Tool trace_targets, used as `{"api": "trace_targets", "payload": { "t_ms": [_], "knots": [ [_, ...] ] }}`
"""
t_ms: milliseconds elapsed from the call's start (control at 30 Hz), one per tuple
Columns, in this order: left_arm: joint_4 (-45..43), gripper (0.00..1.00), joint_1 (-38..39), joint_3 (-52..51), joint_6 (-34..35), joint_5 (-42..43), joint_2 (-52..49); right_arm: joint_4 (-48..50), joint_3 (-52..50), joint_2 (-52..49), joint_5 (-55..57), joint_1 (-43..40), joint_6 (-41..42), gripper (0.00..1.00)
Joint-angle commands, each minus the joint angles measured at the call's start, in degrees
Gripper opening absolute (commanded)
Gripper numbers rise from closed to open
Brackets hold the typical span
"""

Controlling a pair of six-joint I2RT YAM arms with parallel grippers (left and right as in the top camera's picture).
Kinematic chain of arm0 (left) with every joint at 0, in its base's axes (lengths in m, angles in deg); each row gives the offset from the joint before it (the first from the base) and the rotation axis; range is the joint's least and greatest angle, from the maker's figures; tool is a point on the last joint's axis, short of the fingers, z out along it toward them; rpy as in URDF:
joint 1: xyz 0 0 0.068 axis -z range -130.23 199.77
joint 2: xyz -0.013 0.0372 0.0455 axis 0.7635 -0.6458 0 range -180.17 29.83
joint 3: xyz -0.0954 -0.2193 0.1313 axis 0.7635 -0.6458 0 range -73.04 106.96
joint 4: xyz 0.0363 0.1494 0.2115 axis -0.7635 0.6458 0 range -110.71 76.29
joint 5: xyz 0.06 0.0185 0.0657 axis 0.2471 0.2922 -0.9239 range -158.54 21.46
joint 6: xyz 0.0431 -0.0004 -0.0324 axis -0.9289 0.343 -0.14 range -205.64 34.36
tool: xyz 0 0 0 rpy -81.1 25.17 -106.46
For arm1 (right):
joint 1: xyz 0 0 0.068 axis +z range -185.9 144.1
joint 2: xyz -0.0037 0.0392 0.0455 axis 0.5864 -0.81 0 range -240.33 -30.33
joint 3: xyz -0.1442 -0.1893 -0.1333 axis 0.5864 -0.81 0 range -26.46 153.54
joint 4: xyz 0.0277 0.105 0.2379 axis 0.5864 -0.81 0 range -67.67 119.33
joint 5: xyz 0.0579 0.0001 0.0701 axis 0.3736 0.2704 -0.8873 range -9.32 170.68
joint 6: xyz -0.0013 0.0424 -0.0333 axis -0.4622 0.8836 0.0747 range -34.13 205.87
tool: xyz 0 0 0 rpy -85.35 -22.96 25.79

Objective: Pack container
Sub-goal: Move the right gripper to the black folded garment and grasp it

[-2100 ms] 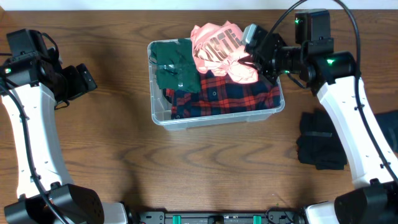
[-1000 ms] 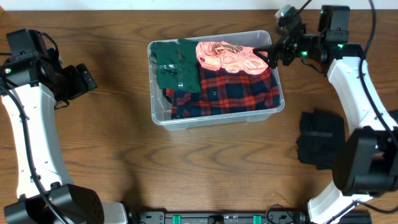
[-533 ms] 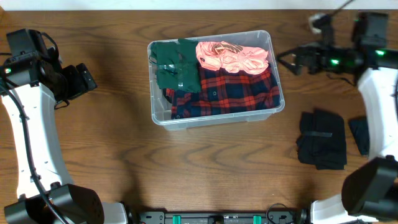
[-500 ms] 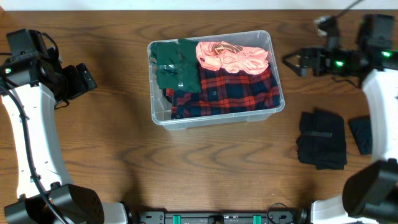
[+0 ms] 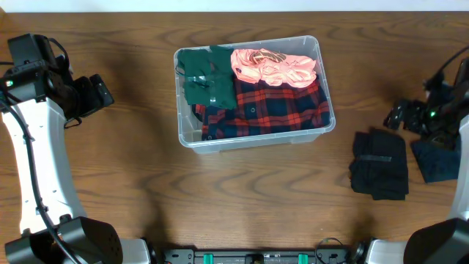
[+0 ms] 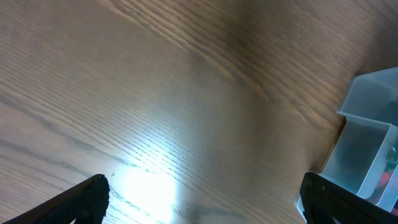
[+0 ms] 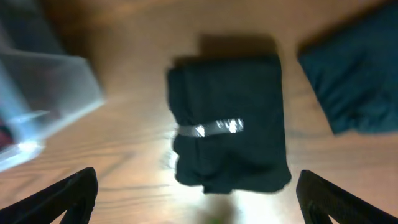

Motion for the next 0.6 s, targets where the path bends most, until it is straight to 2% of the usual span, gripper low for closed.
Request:
{"api": "trace_targets", "payload": {
  "t_ms": [0, 233, 567],
  "knots": [
    [0.2, 0.98, -0.2, -0.7, 0.1, 0.0, -0.4, 3.0, -5.3, 0.1, 4.7, -1.1, 4.1, 0.99],
    [0.0, 0.98, -0.2, -0.7, 0.1, 0.0, -0.4, 14.0, -16.2, 0.1, 5.0, -2.5, 4.3, 0.99],
    [-0.1, 0.98, -0.2, -0.7, 0.1, 0.0, -0.4, 27.0, -25.1, 0.1, 5.0, -6.1, 5.4, 0.99]
  ]
}}
